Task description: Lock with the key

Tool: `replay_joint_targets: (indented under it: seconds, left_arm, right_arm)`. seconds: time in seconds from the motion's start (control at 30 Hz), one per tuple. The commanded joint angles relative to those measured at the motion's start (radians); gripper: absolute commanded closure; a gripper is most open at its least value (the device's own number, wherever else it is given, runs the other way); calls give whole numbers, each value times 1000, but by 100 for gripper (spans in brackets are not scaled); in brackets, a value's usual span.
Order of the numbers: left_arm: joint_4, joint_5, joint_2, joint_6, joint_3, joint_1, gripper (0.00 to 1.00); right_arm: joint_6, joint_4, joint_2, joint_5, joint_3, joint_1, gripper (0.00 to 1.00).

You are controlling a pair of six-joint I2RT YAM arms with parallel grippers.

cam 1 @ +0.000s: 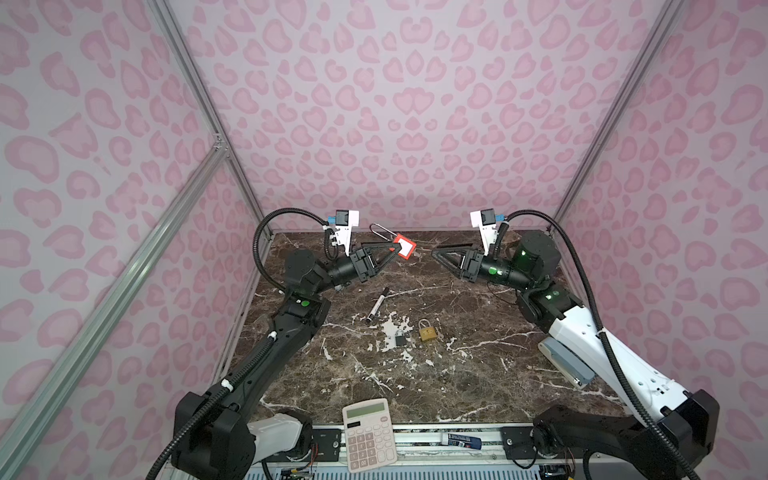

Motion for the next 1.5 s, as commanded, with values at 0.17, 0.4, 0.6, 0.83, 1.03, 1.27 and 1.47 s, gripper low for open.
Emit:
replay_joint_targets:
  seconds: [0.17, 0.4, 0.6, 0.83, 1.03, 1.27, 1.47]
  left_arm:
    - [58, 21, -10, -37, 30, 0, 96]
    - [70, 33, -13, -56, 36, -1, 96]
    - [67, 38, -13, -56, 38, -2, 96]
    - [68, 37, -13, -58, 31, -4, 96]
    - [70, 40, -9, -65, 39, -4, 96]
    - [68, 41, 5, -70, 38, -8, 92]
    - [41, 40, 5, -53, 49, -6, 56]
  right_arm:
    - [27, 24, 66, -98, 88, 32, 46]
    - [61, 80, 116, -131, 133, 67, 50]
    - [94, 123, 147, -152, 158, 74, 57]
    - [113, 152, 174, -168, 178, 85, 67]
    - [119, 163, 173, -167, 166, 88, 71]
    - [140, 193, 175, -169, 159, 95, 88]
    - [135, 194, 160, -156, 144, 86, 92]
